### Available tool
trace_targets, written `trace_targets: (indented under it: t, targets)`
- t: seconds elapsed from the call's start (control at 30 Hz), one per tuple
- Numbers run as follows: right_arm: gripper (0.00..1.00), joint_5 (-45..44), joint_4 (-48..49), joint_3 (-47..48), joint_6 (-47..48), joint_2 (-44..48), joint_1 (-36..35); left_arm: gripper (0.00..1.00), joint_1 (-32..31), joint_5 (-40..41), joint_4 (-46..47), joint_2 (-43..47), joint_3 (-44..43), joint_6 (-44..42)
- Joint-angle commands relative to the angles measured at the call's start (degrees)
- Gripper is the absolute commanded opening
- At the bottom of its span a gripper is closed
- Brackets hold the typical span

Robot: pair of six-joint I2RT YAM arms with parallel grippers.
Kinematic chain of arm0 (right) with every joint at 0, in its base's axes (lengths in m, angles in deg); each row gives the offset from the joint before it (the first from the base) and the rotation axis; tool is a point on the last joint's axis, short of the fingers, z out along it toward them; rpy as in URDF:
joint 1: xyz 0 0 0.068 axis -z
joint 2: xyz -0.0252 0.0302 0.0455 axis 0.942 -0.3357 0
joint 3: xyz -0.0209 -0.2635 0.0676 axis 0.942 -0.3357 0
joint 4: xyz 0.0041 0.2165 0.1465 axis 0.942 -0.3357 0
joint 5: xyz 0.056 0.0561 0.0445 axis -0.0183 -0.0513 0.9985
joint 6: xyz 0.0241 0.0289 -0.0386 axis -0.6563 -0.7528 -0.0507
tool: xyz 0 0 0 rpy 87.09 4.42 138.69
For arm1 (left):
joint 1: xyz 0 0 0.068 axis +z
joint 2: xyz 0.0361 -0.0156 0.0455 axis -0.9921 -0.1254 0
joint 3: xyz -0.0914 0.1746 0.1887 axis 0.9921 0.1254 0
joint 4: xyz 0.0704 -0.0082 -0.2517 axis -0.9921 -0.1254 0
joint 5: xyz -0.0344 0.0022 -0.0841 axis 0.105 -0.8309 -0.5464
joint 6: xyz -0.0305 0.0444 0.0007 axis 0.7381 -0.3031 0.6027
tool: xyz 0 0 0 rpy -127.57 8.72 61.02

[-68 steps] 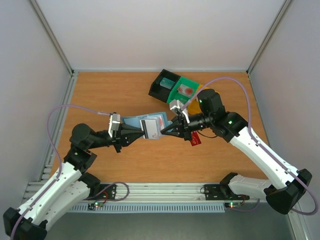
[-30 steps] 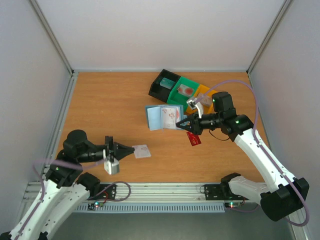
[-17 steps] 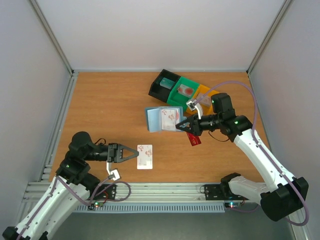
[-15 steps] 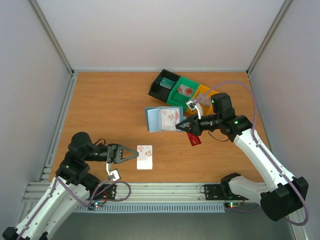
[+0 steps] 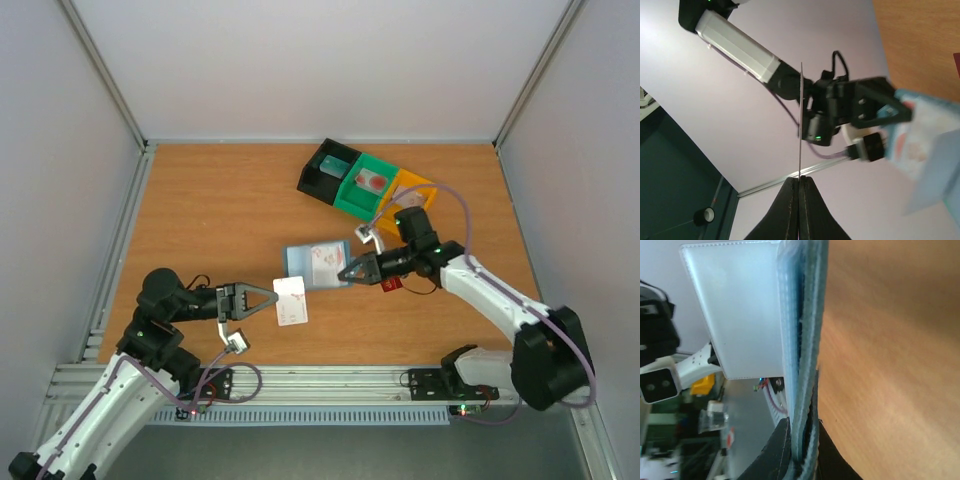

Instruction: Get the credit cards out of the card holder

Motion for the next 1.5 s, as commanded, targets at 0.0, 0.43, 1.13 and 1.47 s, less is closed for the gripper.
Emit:
trace_targets:
  t: [0.0,0.43,1.13,1.47]
  targets:
    - [0.01,4.32,9.03,-4.57,-8.77,-7.17,-2.34,0.0,-0.13,-0.43,6.34,-0.22,1.33,-8.95]
    - [0.35,-1.05,-0.81,-3.19,-5.38,-25.33,-2.4,0.0,-0.6,-0.43,1.61,0.73,1.17,-9.04]
    - [0.77,-8.34,6.83,13.62,32.49,20.16,-7.47,0.0,-6.15,11.33,8.05,-9.08,-17.43,112.47]
    - [0.98,-0.53,-0.75,29.14,25.87,8.32,-13.82,0.0,-6.24,11.37,17.89,-11.7,-17.0,130.58]
